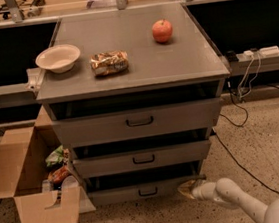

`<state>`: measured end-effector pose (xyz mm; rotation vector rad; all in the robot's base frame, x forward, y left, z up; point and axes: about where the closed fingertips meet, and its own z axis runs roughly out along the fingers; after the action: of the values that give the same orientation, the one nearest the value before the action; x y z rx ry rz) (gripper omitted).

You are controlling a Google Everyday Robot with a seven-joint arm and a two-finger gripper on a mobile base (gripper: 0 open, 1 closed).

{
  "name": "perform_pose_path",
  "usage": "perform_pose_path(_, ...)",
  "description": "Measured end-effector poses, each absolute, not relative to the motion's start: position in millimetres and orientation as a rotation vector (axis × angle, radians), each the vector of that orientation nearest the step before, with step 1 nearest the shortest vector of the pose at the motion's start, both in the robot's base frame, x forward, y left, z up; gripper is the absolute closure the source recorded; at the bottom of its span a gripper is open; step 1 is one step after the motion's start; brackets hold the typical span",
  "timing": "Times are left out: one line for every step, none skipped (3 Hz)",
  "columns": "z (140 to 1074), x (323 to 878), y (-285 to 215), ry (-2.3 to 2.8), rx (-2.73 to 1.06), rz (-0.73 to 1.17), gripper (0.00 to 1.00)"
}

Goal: Close bottom drawer

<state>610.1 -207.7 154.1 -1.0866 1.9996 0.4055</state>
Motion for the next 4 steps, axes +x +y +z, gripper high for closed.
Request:
perform_pose_path(154.1,609.8,-207.7,2.0,-1.087,0.406,1.0)
perform_pose_path(154.5,603.7,-203.1,2.037,-0.98,0.452,1.0)
perform_pose_path(149.0,602.0,-197.5,2.093,-0.759,0.564,1.0)
perform_pose_path(145.3,605.3,-198.9,2.113,-0.639,0.611,1.0)
